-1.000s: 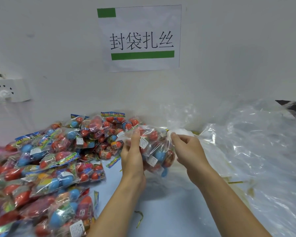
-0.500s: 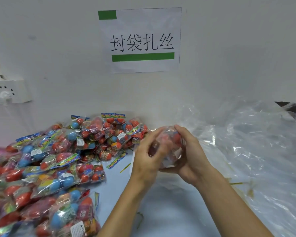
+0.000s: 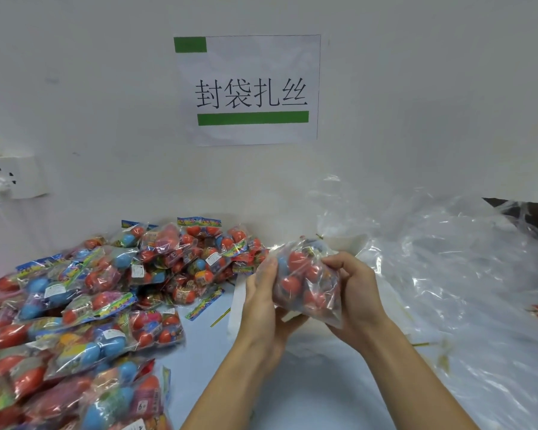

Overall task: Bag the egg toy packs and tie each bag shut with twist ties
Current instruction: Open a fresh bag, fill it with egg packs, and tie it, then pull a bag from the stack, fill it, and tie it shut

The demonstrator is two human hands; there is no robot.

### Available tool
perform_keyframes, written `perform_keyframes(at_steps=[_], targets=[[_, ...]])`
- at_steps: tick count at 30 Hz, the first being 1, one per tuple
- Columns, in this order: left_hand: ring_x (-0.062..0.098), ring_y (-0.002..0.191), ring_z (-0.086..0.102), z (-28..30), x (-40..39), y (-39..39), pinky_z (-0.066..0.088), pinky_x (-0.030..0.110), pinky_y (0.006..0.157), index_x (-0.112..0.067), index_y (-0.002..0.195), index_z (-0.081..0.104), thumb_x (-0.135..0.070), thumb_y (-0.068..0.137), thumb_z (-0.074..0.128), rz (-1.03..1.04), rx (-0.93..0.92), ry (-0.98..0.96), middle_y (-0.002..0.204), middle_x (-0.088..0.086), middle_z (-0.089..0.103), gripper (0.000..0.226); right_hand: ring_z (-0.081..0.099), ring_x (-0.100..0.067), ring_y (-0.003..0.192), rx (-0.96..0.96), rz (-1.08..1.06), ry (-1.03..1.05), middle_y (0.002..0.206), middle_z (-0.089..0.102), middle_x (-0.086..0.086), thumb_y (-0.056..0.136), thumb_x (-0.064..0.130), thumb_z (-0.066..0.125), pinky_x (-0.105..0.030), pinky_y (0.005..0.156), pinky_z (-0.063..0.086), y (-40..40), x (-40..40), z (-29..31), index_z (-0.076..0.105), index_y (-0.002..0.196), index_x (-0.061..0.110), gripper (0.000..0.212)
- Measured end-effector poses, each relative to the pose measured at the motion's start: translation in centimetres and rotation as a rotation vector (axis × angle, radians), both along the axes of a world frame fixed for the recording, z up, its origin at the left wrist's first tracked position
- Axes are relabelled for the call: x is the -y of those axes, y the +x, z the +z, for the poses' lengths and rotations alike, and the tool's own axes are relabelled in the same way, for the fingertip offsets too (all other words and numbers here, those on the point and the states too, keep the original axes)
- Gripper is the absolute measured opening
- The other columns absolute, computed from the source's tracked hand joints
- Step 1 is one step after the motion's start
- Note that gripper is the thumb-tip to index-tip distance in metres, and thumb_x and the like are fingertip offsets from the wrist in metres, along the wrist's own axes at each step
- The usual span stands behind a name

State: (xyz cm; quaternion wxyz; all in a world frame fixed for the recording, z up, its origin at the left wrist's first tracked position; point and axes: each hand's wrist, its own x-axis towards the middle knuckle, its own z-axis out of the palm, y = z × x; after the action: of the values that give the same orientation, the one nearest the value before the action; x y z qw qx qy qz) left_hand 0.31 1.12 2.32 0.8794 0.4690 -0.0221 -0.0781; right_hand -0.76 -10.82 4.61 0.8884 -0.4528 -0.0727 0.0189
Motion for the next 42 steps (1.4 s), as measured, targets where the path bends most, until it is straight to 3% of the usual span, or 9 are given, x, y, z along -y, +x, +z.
perform_keyframes(at_steps=[4, 7, 16, 20, 25, 28, 34, 38, 42], targets=[[0.025, 0.105, 0.070, -0.4, 0.0, 0.0, 0.058, 0.049, 0.089, -0.025, 0.116, 0.055, -0.050, 0.079, 0.068, 0.192, 0.200, 0.106, 0.112, 0.001, 0.071, 0.046, 0.071, -0.035, 0.097, 0.007, -0.058, -0.316, 0.109, 0.073, -0.022, 0.075, 0.025, 0.059, -0.048, 0.093, 0.056, -0.1, 1.3, 0.8, 0.072, 0.109, 0.001, 0.044], [0.000, 0.084, 0.068, -0.5, -0.1, -0.4, 0.057, 0.023, 0.075, -0.032, 0.110, 0.052, -0.049, 0.077, 0.067, 0.366, 0.399, 0.260, 0.092, -0.018, 0.070, 0.040, 0.071, -0.032, 0.090, -0.031, -0.078, -0.618, 0.101, 0.073, -0.008, 0.090, 0.035, 0.056, -0.052, 0.095, 0.055, -0.4, 2.7, 1.1, 0.076, 0.107, 0.016, 0.032], [0.010, 0.110, 0.055, -2.3, 1.6, -1.0, 0.050, 0.023, 0.088, -0.040, 0.116, 0.049, -0.056, 0.082, 0.070, 0.491, 0.653, 0.463, 0.123, -0.004, 0.047, 0.042, 0.074, -0.023, 0.094, -0.009, 0.164, -0.670, 0.109, 0.074, 0.002, 0.090, 0.033, 0.072, -0.045, 0.072, 0.058, -1.2, 4.9, 0.1, 0.054, 0.131, 0.039, 0.046], [0.022, 0.125, 0.054, -3.1, 1.8, -1.0, 0.050, 0.037, 0.096, -0.048, 0.132, 0.045, -0.057, 0.079, 0.056, 0.280, 0.697, 0.404, 0.141, 0.002, 0.050, 0.055, 0.071, -0.020, 0.085, -0.033, 0.011, -0.642, 0.108, 0.073, -0.003, 0.091, 0.027, 0.074, -0.041, 0.069, 0.056, -1.0, 6.9, -0.3, 0.061, 0.126, 0.030, 0.038], [0.009, 0.126, 0.053, -3.1, 2.3, -1.2, 0.059, 0.028, 0.079, -0.069, 0.125, 0.035, -0.041, 0.079, 0.060, 0.362, 0.768, 0.400, 0.138, -0.042, 0.035, 0.059, 0.068, -0.023, 0.086, -0.056, -0.230, -0.490, 0.119, 0.071, -0.009, 0.091, 0.041, 0.072, -0.035, 0.061, 0.056, -1.0, 8.3, 1.1, 0.060, 0.129, 0.026, 0.042], [0.010, 0.115, 0.060, -3.6, 2.4, -0.5, 0.060, 0.040, 0.068, -0.067, 0.117, 0.041, -0.037, 0.074, 0.065, 0.375, 0.769, 0.411, 0.129, -0.038, 0.042, 0.058, 0.070, -0.018, 0.083, -0.084, -0.453, -0.284, 0.116, 0.073, -0.005, 0.092, 0.045, 0.068, -0.034, 0.060, 0.058, -1.0, 9.6, 3.2, 0.061, 0.124, 0.026, 0.038], [0.002, 0.096, 0.065, -4.8, 2.9, 1.1, 0.057, 0.021, 0.051, -0.050, 0.111, 0.047, 0.019, 0.087, 0.055, 0.328, 0.710, 0.490, 0.122, -0.020, 0.050, 0.073, 0.058, -0.010, 0.052, 0.016, -0.841, 0.083, 0.079, 0.064, -0.004, 0.100, 0.041, 0.058, -0.031, 0.060, 0.055, -2.6, 17.6, 10.0, 0.064, 0.109, 0.015, 0.028], [0.029, 0.098, 0.059, -4.8, 3.0, 1.5, 0.056, 0.021, 0.048, -0.018, 0.129, 0.043, 0.021, 0.087, 0.052, 0.320, 0.630, 0.528, 0.137, 0.006, 0.043, 0.058, 0.059, -0.016, 0.100, 0.198, -0.909, 0.273, 0.118, 0.061, -0.004, 0.106, 0.032, 0.046, -0.049, 0.101, 0.045, -4.0, 21.9, 13.2, 0.062, 0.119, 0.015, 0.026], [0.013, 0.094, 0.064, -4.5, 2.8, 1.1, 0.056, 0.022, 0.051, -0.024, 0.122, 0.045, 0.014, 0.089, 0.060, 0.253, 0.641, 0.547, 0.130, -0.001, 0.049, 0.054, 0.052, -0.039, 0.121, 0.037, -0.803, 0.080, 0.139, 0.046, -0.012, 0.105, 0.029, 0.044, -0.042, 0.084, 0.054, -4.2, 20.9, 12.0, 0.046, 0.145, 0.011, 0.044]])
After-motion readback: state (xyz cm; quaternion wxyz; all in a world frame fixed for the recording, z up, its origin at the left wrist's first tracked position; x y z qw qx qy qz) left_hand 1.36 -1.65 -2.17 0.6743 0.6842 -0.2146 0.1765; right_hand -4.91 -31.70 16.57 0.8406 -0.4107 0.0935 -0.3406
